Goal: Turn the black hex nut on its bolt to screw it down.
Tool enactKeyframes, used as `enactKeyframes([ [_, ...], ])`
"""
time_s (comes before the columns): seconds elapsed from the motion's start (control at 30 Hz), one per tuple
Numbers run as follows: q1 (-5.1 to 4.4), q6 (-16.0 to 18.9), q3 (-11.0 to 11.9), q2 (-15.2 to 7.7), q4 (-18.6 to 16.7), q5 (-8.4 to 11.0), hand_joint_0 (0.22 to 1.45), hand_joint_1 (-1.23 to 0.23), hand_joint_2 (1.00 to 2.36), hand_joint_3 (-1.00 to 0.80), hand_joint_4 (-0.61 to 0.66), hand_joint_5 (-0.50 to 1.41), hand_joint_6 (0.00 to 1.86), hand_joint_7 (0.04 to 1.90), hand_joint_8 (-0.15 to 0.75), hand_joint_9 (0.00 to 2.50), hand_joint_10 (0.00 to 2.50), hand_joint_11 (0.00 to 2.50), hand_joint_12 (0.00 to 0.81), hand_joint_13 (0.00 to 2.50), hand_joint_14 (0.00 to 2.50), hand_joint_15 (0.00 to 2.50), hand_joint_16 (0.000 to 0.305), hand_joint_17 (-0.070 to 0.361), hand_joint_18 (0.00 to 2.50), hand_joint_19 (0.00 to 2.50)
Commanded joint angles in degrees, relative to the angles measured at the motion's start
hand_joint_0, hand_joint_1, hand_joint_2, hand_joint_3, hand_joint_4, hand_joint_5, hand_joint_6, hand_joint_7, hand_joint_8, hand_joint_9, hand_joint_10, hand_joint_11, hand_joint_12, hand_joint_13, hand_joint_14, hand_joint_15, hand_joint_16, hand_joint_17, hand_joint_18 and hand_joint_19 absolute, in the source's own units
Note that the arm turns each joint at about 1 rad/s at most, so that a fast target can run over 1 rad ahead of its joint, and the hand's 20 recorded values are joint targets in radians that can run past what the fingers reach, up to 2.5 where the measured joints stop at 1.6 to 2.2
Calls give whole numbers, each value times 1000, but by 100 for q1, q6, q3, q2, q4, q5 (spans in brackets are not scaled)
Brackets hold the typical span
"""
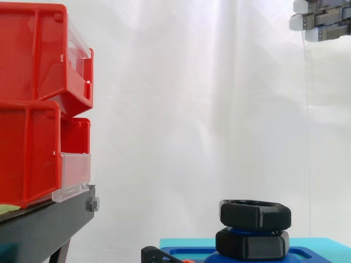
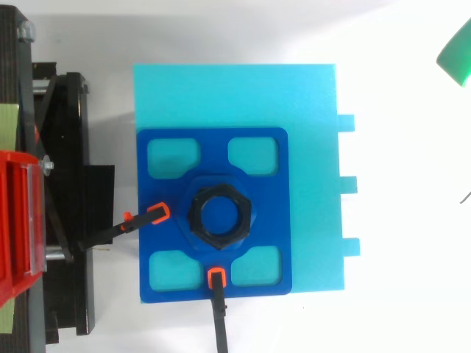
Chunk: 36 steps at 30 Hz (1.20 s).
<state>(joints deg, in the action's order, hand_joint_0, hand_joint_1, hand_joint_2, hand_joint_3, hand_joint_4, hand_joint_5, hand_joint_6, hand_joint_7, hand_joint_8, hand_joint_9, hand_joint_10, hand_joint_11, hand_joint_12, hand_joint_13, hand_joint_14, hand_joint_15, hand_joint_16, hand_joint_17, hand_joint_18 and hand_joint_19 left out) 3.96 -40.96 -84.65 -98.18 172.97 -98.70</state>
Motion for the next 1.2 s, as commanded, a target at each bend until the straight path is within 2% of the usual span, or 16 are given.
enactKeyframes([
  [0.0, -1, 0, -8, 0, 0, 0, 385, -419, 1000, -500, 85, -251, 500, 548, 205, 263, 0, 0, 346, 181, 0, 0, 67, 152, 0, 0],
  [0.23, -1, 0, -8, 0, 0, 0, 388, -423, 1000, -500, 109, -243, 500, 555, 218, 285, 0, 0, 354, 208, 0, 0, 67, 151, 0, 15],
  [0.33, -1, 0, 1, 0, 0, 0, 394, -453, 1000, -500, 114, -240, 501, 552, 229, 348, 0, 0, 358, 264, 0, 0, 66, 148, 111, 33],
  [1.17, -1, 0, 1, 0, 0, 0, 418, -478, 1000, -500, 128, -231, 501, 559, 229, 355, 0, 0, 348, 274, 0, 0, 63, 142, 150, 101],
])
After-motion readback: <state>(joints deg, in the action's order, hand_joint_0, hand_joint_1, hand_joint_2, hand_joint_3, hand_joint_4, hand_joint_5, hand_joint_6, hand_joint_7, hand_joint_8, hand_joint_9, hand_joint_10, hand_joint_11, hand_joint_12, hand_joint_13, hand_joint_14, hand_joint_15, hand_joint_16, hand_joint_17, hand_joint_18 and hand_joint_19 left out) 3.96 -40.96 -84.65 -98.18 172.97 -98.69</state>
